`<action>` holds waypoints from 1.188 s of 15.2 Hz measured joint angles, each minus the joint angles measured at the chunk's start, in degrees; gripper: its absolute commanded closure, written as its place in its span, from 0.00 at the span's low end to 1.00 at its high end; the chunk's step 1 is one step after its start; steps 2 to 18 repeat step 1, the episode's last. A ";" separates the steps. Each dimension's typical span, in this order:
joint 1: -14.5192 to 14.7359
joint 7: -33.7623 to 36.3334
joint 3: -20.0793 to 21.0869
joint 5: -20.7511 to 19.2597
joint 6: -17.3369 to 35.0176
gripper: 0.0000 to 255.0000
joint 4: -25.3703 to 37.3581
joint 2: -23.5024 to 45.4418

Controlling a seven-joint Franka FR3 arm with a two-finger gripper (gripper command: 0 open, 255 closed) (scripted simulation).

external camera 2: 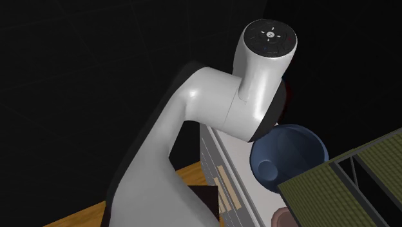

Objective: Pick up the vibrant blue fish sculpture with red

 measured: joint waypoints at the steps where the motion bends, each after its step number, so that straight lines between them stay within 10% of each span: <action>1: -0.07 -0.03 0.10 -0.04 -0.43 1.00 0.26 -0.20; 18: -0.07 -0.03 0.10 -0.04 -0.43 1.00 0.26 -0.20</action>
